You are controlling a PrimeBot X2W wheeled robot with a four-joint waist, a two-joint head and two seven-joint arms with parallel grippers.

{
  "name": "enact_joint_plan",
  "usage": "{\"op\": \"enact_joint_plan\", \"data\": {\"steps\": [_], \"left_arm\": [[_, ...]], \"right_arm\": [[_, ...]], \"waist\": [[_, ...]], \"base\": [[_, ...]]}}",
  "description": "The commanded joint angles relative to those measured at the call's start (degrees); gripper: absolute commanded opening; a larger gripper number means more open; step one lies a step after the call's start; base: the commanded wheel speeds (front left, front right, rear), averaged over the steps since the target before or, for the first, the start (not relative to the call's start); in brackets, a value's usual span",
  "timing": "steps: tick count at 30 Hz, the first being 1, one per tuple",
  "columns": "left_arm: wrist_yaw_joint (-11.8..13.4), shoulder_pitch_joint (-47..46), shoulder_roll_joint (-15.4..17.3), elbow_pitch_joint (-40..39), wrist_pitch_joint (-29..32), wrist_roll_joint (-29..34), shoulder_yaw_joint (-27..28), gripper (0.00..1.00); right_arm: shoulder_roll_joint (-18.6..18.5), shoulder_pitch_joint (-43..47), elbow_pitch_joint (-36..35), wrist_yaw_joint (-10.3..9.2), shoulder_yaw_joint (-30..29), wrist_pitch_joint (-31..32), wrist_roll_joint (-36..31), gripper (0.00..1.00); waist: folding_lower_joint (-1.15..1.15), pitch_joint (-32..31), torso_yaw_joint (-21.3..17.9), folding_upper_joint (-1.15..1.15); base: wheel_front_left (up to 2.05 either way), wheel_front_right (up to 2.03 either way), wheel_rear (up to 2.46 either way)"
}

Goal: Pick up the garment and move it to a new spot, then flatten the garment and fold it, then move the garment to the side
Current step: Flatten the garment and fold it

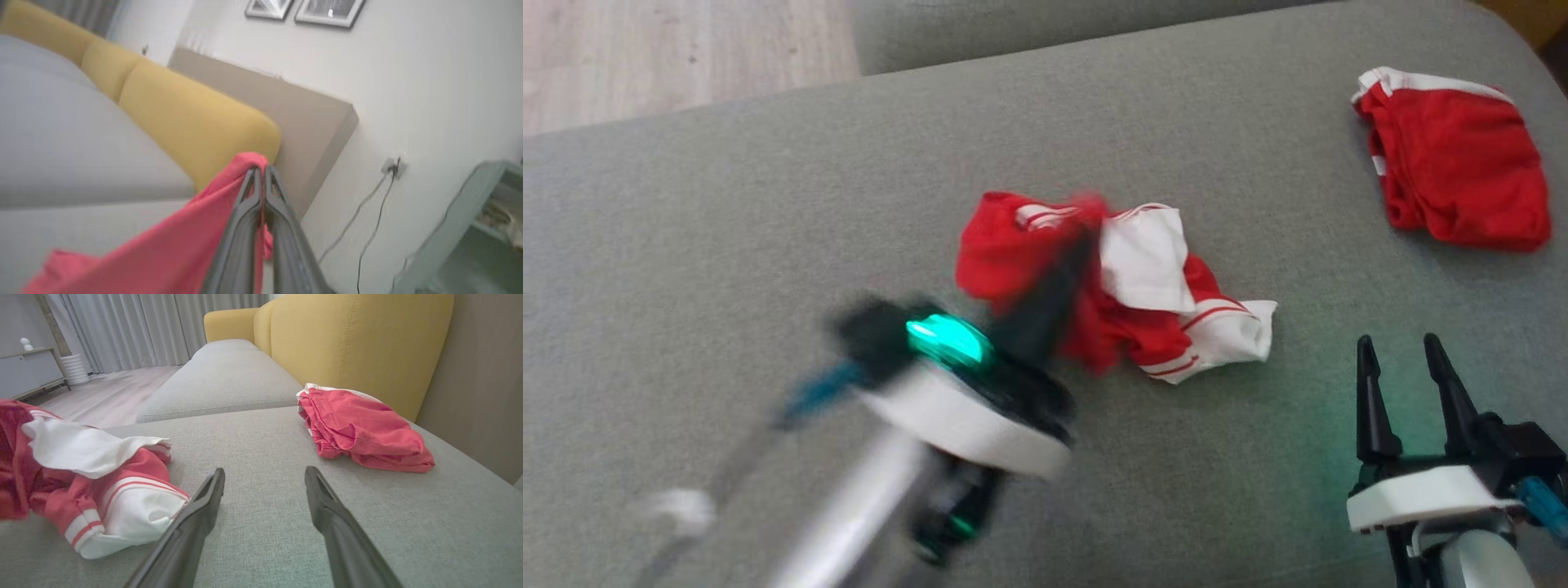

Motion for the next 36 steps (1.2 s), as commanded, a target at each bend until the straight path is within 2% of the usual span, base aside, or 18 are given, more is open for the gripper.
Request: {"op": "enact_joint_plan", "data": {"steps": [1,5,7,8,9,12,14,18,20,21,22,23,28,32,34,36], "left_arm": [[0.9,-0.7,3.1,-8.1,1.3,-2.6,5.7,0.0],[6.0,0.9,7.7,-20.2,4.1,-7.5,14.8,0.0],[8.4,2.7,10.1,-22.9,5.4,-8.9,18.4,0.0],[10.8,5.3,11.9,-24.1,5.8,-10.7,22.2,0.0],[10.8,5.3,11.9,-24.1,5.8,-10.7,22.2,0.0],[14.2,10.3,13.8,-22.1,5.0,-13.0,28.4,0.0],[16.3,12.3,16.3,-17.8,3.0,-10.6,31.9,0.0],[18.3,13.1,17.8,-7.6,0.7,-7.8,33.8,0.0],[19.8,13.2,20.3,-2.8,0.0,-3.2,32.6,0.35],[20.6,13.2,20.7,-1.1,-0.2,-1.5,31.9,0.46],[21.1,13.5,20.7,0.4,0.4,-0.9,31.1,0.91],[21.4,13.8,20.9,1.6,1.0,-0.2,30.3,1.0],[25.4,15.6,23.2,3.6,3.6,4.2,28.2,1.0],[28.7,16.8,24.5,-0.5,5.0,5.6,28.8,1.0],[28.2,16.3,23.9,-4.5,4.9,5.5,28.0,1.0],[25.9,15.3,22.2,-8.2,6.2,4.6,25.0,1.0]], "right_arm": [[-0.5,0.1,-1.5,0.39,1.2,-0.2,0.3,1.0],[-0.5,0.1,-1.5,0.39,1.5,-0.2,0.5,1.0],[-0.5,0.0,-1.5,0.39,1.6,-0.2,0.6,1.0],[-0.5,-0.2,-1.5,0.39,1.5,-0.2,0.8,1.0],[-0.5,-0.2,-1.5,0.39,1.5,-0.2,0.8,1.0],[-0.5,-0.1,-1.7,0.39,1.1,-0.2,1.1,1.0],[-0.5,0.1,-1.6,0.39,0.8,-0.2,1.2,1.0],[-0.5,-0.1,-1.2,0.39,1.2,-0.2,0.9,1.0],[-0.5,-0.7,-1.2,0.39,1.5,-0.2,1.0,1.0],[-0.5,-0.9,-1.2,0.39,1.6,-0.2,1.1,1.0],[-0.5,-1.0,-1.3,0.39,1.6,-0.2,1.2,1.0],[-0.5,-1.0,-1.4,0.39,1.5,-0.2,1.2,1.0],[-0.5,-0.3,-1.4,0.39,1.0,-0.2,1.1,1.0],[-0.5,0.1,-1.5,0.39,0.8,-0.2,1.1,1.0],[-0.5,0.1,-1.5,0.39,0.7,-0.2,1.0,1.0],[-0.5,-0.2,-1.6,0.39,1.0,-0.2,0.9,1.0]], "waist": [[0.0,-0.4,0.5,0.0],[0.0,-0.7,0.8,0.0],[0.0,-0.7,0.7,0.0],[0.0,-0.5,0.5,0.0],[0.0,-0.5,0.5,0.0],[0.0,-0.1,0.5,0.0],[0.0,0.2,0.8,0.0],[0.0,0.5,1.2,0.0],[0.0,0.5,0.9,0.0],[0.0,0.5,0.8,0.0],[0.0,0.5,0.7,0.0],[0.0,0.5,0.6,0.0],[0.0,0.5,0.4,0.0],[0.0,0.5,0.4,0.0],[0.0,0.6,0.5,0.0],[0.0,0.8,0.5,0.0]], "base": [[0.0,0.0,0.0],[0.0,0.0,0.0],[0.0,0.0,0.0],[0.0,0.0,0.0],[0.0,0.0,0.0],[0.0,0.0,0.0],[0.0,0.0,0.0],[0.0,0.0,0.0],[0.0,0.0,0.0],[0.0,0.0,0.0],[0.0,0.0,0.0],[0.0,0.0,0.0],[0.0,0.0,0.0],[0.0,0.0,0.0],[0.0,0.0,0.0],[0.0,0.0,0.0]]}}
